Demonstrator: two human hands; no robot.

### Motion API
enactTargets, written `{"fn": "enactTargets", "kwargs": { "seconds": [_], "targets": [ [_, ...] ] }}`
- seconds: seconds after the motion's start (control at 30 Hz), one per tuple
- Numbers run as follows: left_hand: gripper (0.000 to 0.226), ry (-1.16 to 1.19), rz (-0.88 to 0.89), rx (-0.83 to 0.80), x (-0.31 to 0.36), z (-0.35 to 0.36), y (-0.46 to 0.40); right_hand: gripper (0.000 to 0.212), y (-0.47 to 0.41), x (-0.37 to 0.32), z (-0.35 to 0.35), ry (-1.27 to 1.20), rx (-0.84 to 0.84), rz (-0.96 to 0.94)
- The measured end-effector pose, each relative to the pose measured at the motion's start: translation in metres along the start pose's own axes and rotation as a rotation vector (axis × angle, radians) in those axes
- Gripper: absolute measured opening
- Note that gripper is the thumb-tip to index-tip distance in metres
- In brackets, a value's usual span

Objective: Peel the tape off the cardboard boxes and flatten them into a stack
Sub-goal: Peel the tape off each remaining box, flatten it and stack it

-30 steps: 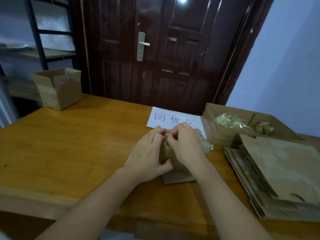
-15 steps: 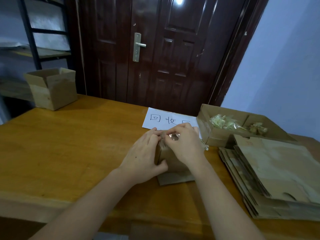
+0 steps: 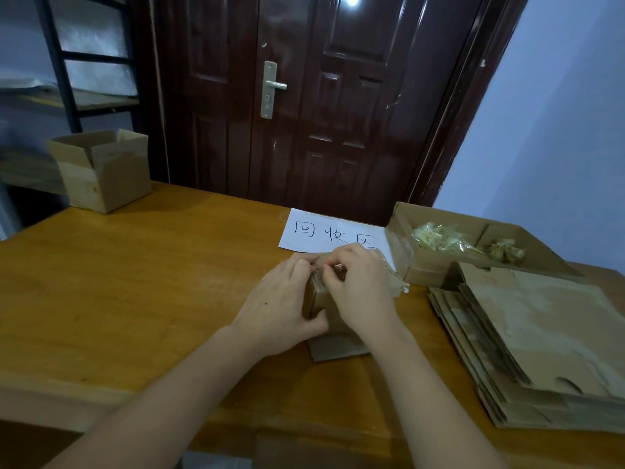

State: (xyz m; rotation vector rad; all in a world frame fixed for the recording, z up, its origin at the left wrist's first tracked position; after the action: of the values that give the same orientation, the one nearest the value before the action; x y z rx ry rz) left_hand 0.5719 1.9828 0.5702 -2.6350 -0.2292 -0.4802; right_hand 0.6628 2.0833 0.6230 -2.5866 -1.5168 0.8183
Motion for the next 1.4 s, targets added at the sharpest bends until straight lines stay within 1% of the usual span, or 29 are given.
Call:
{"fn": "enactTargets", "kwargs": {
  "seconds": [0.07, 0.1, 0.13, 0.2, 0.27, 0.3, 0.33, 0.37, 0.4, 0.43, 0.53, 0.63, 0.83, 0.93, 1.03, 1.1, 1.17, 1.2, 1.23, 1.33, 1.4],
  "targets": [
    [0.058, -0.002, 0.002, 0.003, 0.0, 0.0, 0.001, 0.024, -0.004, 0.005, -0.002, -0.145, -0.094, 0.017],
    [0.058, -0.004, 0.0, 0.002, 0.001, 0.0, 0.0, 0.026, -0.006, 0.009, -0.004, -0.211, -0.12, 0.028],
    [0.058, -0.001, 0.0, 0.003, 0.001, 0.0, 0.0, 0.023, -0.008, 0.012, -0.006, -0.24, -0.123, 0.044],
    [0.058, 0.014, 0.006, 0.008, 0.001, 0.001, -0.001, 0.011, -0.009, 0.018, -0.009, -0.229, -0.094, 0.09],
    [0.058, 0.032, 0.01, 0.018, 0.001, 0.003, 0.0, 0.02, -0.009, 0.02, -0.007, -0.224, -0.115, 0.119],
    [0.058, 0.04, 0.011, 0.023, 0.002, 0.003, 0.0, 0.019, -0.009, 0.02, -0.006, -0.235, -0.131, 0.122],
    [0.058, 0.045, 0.011, 0.027, 0.002, 0.003, 0.001, 0.014, -0.009, 0.019, -0.005, -0.237, -0.128, 0.116],
    [0.058, 0.046, 0.01, 0.03, 0.002, 0.003, 0.001, 0.003, -0.008, 0.017, -0.006, -0.254, -0.13, 0.108],
    [0.057, 0.042, 0.009, 0.03, 0.002, 0.003, 0.001, 0.009, -0.008, 0.015, -0.006, -0.254, -0.126, 0.099],
    [0.057, 0.035, 0.007, 0.028, 0.002, 0.004, 0.001, 0.016, -0.009, 0.014, -0.005, -0.245, -0.13, 0.1],
    [0.06, -0.016, -0.016, 0.013, 0.001, 0.004, -0.001, 0.02, -0.011, 0.012, -0.005, -0.15, -0.089, 0.151],
    [0.063, -0.097, -0.025, 0.011, 0.001, 0.001, -0.004, 0.014, -0.007, 0.015, -0.009, -0.117, -0.017, 0.148],
    [0.07, -0.13, -0.037, -0.019, 0.007, -0.001, -0.011, 0.008, 0.002, 0.01, -0.018, 0.071, 0.069, 0.05],
    [0.069, -0.105, -0.043, -0.034, 0.008, 0.003, -0.01, 0.009, 0.0, 0.011, -0.017, 0.111, 0.048, -0.003],
    [0.063, -0.068, -0.028, -0.03, 0.009, 0.004, -0.01, 0.022, -0.002, 0.009, -0.01, 0.091, -0.07, -0.048],
    [0.061, -0.048, -0.022, -0.029, 0.01, 0.004, -0.01, 0.023, -0.003, 0.011, -0.009, 0.005, -0.131, -0.034],
    [0.062, -0.039, -0.025, -0.022, 0.01, 0.004, -0.009, 0.021, -0.003, 0.015, -0.009, -0.107, -0.152, 0.004],
    [0.062, -0.038, -0.028, -0.019, 0.01, 0.005, -0.009, 0.019, -0.004, 0.016, -0.01, -0.126, -0.147, 0.031],
    [0.062, -0.037, -0.033, -0.019, 0.009, 0.005, -0.009, 0.018, -0.004, 0.017, -0.011, -0.097, -0.131, 0.063],
    [0.063, -0.034, -0.043, -0.029, 0.008, 0.006, -0.009, 0.021, -0.002, 0.016, -0.014, 0.104, -0.055, 0.157],
    [0.064, -0.039, -0.044, -0.031, 0.007, 0.006, -0.009, 0.019, -0.001, 0.012, -0.013, 0.112, -0.048, 0.141]
  ]
}}
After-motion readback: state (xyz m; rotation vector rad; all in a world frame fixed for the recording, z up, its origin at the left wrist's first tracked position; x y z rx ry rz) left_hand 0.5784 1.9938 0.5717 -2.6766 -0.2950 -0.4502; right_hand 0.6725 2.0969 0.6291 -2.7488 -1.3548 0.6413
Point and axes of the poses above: each hand's wrist, its own y-axis away from the middle knuckle, its own z-axis out of the palm, x = y × z, the point moved 5 cm from there along -y, towards the middle knuckle, and after that the axes turned 15 degrees about -x, right-handed, at the moved point
